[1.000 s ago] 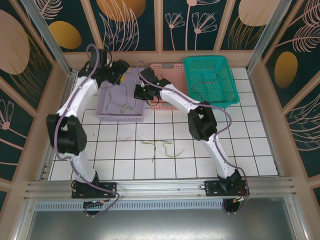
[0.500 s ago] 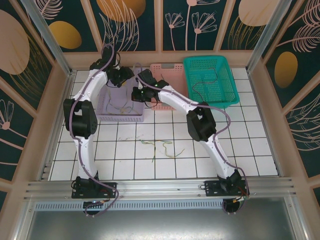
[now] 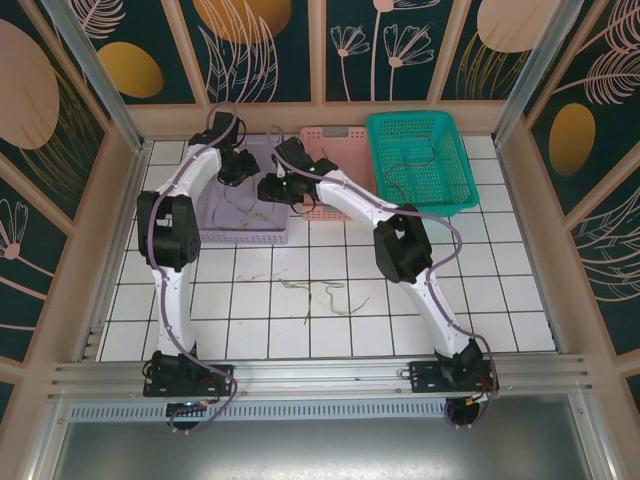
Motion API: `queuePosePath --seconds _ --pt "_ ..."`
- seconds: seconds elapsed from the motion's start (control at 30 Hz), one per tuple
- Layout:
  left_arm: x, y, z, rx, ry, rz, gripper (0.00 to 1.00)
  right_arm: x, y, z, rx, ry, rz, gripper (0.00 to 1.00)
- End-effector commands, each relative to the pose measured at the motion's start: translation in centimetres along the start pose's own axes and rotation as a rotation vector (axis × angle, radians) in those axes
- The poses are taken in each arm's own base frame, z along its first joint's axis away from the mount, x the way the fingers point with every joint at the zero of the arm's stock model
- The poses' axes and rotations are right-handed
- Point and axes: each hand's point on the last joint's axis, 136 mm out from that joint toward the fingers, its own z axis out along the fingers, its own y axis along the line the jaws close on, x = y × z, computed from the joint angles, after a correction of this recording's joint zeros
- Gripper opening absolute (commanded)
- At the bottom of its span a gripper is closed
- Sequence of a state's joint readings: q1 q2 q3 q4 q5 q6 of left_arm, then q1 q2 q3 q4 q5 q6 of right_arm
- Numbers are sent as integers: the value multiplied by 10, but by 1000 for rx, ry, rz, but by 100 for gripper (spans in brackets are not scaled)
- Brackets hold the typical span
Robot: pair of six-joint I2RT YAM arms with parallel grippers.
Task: Untangle the cables
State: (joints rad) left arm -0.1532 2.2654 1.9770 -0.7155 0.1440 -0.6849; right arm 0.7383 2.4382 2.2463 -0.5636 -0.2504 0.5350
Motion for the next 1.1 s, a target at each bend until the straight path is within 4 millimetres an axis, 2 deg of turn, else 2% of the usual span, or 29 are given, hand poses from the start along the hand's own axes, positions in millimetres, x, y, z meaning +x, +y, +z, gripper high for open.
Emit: queuePosePath --seconds 0.0,0.2,0.37,0.47,0.57,0.7,0.8,0.83,0.9,0.93,1.07 --pt "-5 4 -8 -24 -43 -11 35 -25 5 -30 34 -69 8 48" --pt "-18 -4 -53 -1 -139 -64 44 -45 -25 -58 121 -97 84 64" --pt "-11 -9 -78 49 -149 -92 49 -48 -35 -77 120 -102 72 74" --pt "-5 -11 -91 80 -155 -102 50 -48 -41 -84 155 -98 67 78" --pt "-3 -17 -106 115 -165 -98 50 -55 -44 -103 198 -137 70 79" --pt "2 -38 -122 184 -173 -43 50 -74 -40 -152 193 -244 91 79" --pt "13 -51 -123 197 -163 17 51 -87 -45 -192 190 -320 131 79" --pt "17 -58 -123 207 -161 41 51 -89 -49 -202 194 -338 145 79" --pt "24 -72 -122 225 -159 86 52 -87 -46 -223 183 -370 158 79" --pt "27 -81 -120 237 -154 109 52 -93 -57 -236 179 -396 181 79" --pt "31 -117 -114 226 -178 256 53 -86 -74 -268 152 -444 247 78"
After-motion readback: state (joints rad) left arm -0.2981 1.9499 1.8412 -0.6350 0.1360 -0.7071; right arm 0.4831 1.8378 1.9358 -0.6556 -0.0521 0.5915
